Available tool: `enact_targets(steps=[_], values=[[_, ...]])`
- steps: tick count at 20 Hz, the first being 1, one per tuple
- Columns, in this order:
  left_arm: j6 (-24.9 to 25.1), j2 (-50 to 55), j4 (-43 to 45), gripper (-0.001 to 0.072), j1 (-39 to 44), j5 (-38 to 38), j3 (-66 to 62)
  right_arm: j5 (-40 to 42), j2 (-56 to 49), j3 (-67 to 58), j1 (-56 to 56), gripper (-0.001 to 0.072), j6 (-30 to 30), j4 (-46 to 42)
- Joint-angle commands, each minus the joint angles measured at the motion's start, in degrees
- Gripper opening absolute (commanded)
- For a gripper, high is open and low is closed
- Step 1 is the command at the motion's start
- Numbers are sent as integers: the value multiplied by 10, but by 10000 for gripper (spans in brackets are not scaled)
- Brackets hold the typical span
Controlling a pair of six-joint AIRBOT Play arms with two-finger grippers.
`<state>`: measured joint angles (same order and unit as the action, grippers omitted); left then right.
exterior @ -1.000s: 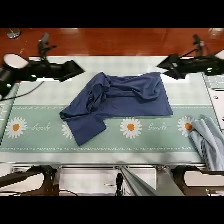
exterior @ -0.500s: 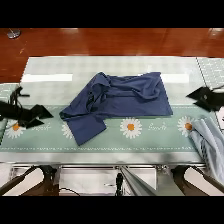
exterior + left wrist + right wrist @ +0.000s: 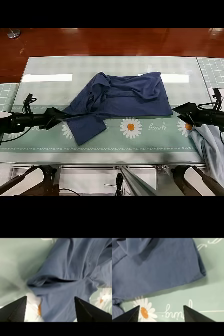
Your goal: Fold the shirts.
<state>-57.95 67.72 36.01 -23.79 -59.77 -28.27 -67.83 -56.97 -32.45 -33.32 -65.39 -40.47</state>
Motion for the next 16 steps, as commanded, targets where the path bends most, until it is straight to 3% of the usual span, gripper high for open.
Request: enact_targets(steps=[1, 11, 16], values=[[25, 22, -24, 702, 13, 17, 5, -10, 3, 9, 0, 619, 5, 10], [24, 23, -20, 702, 17, 6, 5, -3, 3, 9, 0, 619, 6, 9], [18, 24, -23, 700, 83, 44, 5, -1, 3, 9, 0, 618, 7, 9]])
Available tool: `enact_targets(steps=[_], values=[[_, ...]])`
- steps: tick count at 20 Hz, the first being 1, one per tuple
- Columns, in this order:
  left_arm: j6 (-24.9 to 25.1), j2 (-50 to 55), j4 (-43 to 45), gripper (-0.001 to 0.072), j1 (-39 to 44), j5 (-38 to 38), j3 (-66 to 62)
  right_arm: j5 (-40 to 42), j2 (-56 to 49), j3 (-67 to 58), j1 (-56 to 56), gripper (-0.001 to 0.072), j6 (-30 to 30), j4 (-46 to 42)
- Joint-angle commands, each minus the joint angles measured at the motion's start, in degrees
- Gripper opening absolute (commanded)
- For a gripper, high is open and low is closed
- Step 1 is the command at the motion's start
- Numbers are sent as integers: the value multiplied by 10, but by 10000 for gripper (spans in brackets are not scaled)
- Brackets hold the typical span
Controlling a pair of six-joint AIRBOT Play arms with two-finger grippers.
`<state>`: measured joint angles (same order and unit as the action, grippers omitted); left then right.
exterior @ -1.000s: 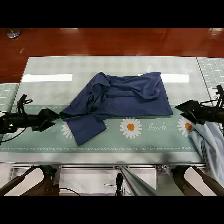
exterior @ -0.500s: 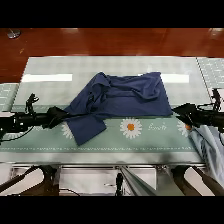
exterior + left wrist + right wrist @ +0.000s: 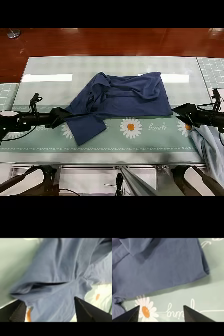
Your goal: Fold the shirts.
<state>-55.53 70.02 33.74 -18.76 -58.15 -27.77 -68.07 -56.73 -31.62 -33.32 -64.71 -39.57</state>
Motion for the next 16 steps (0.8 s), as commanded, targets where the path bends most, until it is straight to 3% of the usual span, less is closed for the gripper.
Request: enact_targets(steps=[1, 2, 3, 10, 14, 16], values=[[-11, 1, 0, 671, 48, 37, -1, 2, 0, 0, 0, 619, 1, 0], [-10, 1, 2, 376, 57, 37, -4, 2, 0, 0, 0, 619, 1, 0], [-3, 1, 3, 14, 62, 36, -7, 3, 0, 0, 0, 619, 1, 0], [-2, 1, 3, 22, 63, 12, -17, 93, -19, 0, 0, 618, -39, -81], [-4, 1, 3, 21, 63, 5, -17, 95, -114, -25, 0, 619, -32, -52], [-29, 1, 3, 22, 63, 6, -17, 83, -164, -47, 0, 618, -27, -42]])
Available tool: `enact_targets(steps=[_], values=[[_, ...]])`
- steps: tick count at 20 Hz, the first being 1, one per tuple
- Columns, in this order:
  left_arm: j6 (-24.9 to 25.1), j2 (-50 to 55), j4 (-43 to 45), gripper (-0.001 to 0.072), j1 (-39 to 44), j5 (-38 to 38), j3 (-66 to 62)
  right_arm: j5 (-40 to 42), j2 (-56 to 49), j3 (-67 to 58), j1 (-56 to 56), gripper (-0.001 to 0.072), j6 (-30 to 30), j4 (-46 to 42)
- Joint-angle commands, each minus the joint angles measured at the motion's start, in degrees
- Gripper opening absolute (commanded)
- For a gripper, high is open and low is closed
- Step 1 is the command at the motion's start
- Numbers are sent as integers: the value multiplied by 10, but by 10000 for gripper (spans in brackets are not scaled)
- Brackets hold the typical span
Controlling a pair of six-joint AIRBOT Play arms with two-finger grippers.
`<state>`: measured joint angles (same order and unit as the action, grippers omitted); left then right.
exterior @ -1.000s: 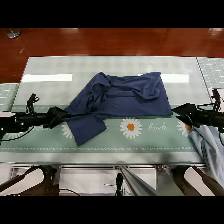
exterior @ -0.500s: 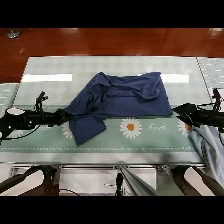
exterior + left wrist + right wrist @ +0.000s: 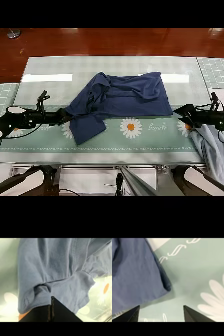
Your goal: Fold the shirts.
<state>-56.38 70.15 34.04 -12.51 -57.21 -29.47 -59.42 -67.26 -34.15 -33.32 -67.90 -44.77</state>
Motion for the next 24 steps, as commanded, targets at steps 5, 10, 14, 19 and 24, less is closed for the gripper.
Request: enact_targets(steps=[5, 10, 14, 19, 24], values=[[-20, 0, 0, 21, 0, -3, 0, 3, -139, -86, 47, 618, 6, 29], [-19, 0, 0, 22, 0, -16, 0, 14, -183, -154, 168, 600, -33, 15], [-18, -1, 0, 22, 0, -24, -6, -7, -183, -167, 191, 25, -38, -2], [-18, -20, -83, 21, -12, -126, -208, -108, -120, -376, 191, 24, -34, 11], [-53, -42, -141, 21, -18, -119, -580, -94, -29, -741, 191, 24, -83, -33]])
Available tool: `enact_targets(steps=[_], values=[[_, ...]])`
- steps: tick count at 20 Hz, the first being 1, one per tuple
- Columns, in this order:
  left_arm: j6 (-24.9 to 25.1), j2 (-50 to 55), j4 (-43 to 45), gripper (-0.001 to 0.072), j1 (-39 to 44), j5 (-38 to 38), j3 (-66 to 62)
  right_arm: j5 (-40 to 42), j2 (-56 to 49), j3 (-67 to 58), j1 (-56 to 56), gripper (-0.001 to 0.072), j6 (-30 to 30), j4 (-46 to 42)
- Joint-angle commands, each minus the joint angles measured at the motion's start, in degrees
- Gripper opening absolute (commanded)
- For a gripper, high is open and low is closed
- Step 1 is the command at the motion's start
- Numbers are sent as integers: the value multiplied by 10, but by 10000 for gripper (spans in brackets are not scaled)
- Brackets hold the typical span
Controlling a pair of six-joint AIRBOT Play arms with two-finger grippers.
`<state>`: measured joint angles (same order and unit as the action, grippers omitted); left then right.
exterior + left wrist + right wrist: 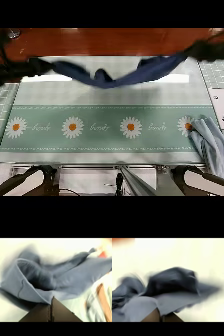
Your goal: Fold the shirts.
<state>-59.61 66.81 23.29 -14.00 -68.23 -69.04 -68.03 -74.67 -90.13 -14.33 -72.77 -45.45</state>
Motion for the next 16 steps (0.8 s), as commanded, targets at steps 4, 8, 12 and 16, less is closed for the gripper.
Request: enact_targets(steps=[4, 8, 12, 16], values=[[-87, -35, 100, 20, -3, -10, -417, -55, 151, -288, 1, 24, -49, -61], [-142, -133, 303, 20, -3, -15, -485, -165, 269, -288, 1, 24, -105, -170], [-162, -245, 409, 20, -3, -34, -485, -210, 354, -288, 1, 24, -128, -229], [-211, -320, 549, 20, 46, -53, -480, -284, 387, -288, 1, 24, -144, -253]])
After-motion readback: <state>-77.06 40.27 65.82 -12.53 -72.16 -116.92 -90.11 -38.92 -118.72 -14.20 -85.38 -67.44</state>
